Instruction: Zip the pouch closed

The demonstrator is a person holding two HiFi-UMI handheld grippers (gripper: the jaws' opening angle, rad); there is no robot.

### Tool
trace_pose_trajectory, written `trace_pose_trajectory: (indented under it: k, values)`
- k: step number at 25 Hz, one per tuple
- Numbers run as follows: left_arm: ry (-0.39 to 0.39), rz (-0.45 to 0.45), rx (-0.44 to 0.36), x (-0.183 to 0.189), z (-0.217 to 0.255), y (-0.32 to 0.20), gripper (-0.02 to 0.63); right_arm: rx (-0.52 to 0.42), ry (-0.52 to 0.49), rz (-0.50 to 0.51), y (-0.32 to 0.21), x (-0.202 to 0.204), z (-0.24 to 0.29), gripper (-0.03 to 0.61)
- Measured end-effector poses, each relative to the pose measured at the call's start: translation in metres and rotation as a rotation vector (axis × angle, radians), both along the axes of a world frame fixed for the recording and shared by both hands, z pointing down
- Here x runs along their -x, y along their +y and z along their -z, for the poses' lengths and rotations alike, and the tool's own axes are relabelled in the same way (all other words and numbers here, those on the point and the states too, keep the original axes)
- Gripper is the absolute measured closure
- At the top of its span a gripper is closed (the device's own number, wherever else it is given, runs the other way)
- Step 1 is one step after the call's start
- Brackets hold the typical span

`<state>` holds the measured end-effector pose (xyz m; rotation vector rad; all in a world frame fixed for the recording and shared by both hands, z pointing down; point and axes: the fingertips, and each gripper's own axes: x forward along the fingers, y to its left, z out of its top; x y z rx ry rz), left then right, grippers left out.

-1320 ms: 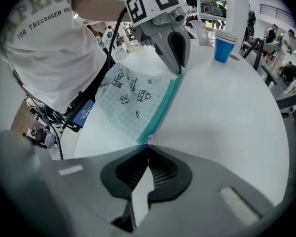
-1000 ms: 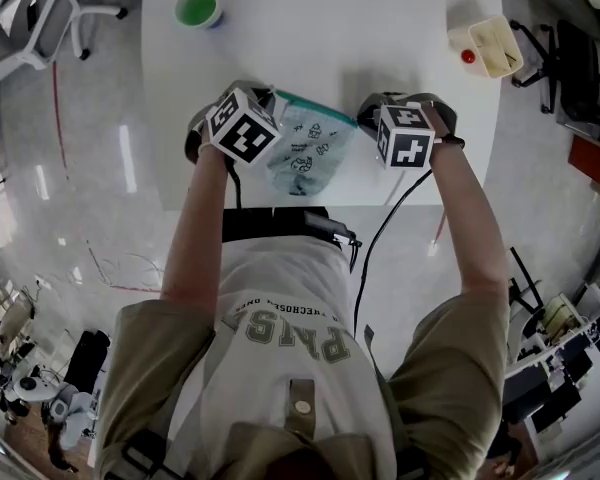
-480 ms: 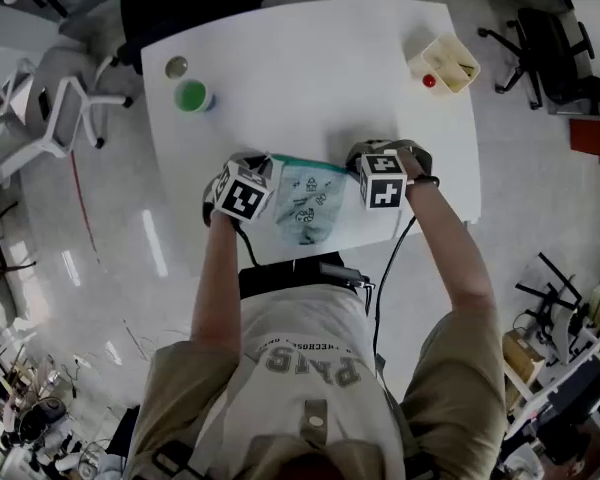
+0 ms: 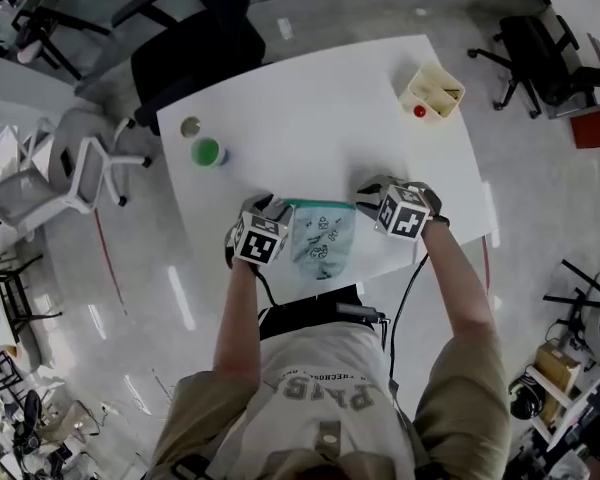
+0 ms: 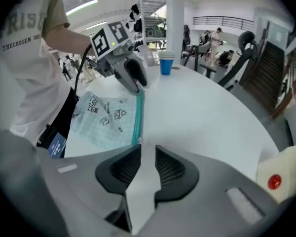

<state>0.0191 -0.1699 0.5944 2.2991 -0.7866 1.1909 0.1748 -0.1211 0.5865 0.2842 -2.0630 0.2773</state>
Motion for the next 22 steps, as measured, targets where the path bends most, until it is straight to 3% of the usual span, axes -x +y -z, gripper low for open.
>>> trace_pose_trajectory:
  k: [3,7,15,19,22]
  values:
    - [0.02,0.0,-0.04,0.001,0.013,-0.003,0.419,-0.082,-0.068,-0.14,-0.012,0.0,0.023,0.483]
    - [0.051,0.004,-0.178,0.005,0.052,-0.016,0.419,-0.26,-0.146,-0.305,-0.022,0.004,0.075,0.484]
    - [0.222,0.108,-0.482,0.024,0.172,-0.025,0.397,-0.651,-0.506,-0.839,-0.027,0.002,0.228,0.485]
    - [0.29,0.188,-0.592,0.039,0.221,-0.017,0.397,-0.818,-0.533,-0.972,-0.001,-0.003,0.274,0.485]
    - [0.309,0.24,-0.635,0.046,0.24,-0.011,0.402,-0.886,-0.535,-1.031,0.014,-0.007,0.291,0.486]
